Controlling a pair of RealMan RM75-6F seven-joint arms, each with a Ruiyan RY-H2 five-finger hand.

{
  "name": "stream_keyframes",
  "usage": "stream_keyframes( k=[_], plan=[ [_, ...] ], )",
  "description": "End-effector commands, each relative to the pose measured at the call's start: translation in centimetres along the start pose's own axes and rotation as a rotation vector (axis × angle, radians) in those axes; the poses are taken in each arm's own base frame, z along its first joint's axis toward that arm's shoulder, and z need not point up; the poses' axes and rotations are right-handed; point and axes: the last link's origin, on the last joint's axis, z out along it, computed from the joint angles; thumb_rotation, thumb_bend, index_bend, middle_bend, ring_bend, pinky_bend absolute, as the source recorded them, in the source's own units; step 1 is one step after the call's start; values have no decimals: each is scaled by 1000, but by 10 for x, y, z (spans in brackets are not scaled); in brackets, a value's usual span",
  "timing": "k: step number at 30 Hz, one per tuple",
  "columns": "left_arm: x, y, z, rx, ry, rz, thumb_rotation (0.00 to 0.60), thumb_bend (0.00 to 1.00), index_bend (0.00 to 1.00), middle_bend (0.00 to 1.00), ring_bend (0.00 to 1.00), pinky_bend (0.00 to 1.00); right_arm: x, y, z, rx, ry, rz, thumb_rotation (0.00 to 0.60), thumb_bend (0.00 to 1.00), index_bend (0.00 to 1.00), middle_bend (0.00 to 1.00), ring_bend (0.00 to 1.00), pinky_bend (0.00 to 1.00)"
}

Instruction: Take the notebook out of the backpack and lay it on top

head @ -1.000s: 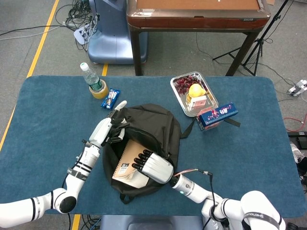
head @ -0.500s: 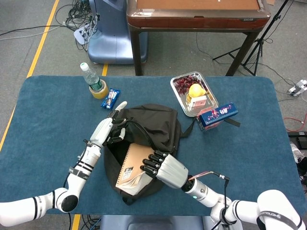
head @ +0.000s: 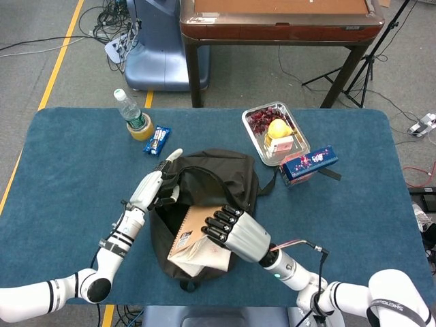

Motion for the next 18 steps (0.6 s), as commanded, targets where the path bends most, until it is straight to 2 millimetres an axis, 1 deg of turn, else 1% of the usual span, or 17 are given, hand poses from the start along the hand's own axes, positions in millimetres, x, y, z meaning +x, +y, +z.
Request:
stream_keyframes(
  k=[1,5,12,18],
  plan=[
    [0,0,-2,1,-4,1,600,582,592,8,0,0,0,8,1,-25,0,-12,600,495,964,621,563,617],
    [-1,0,-3,3,-12,6,600,582,588,8,0,0,2,18,3,-49,9,-20,600,495,964,621,563,617],
    [-3,-5,-2,21,-21,14,600,581,585,8,0,0,14,15,9,-40,74,4,600,495,971,625,570,617],
    [-2,-7,-2,25,-15,16,600,581,583,8,0,0,25,15,10,-46,104,1,600,495,972,627,574,617]
  ],
)
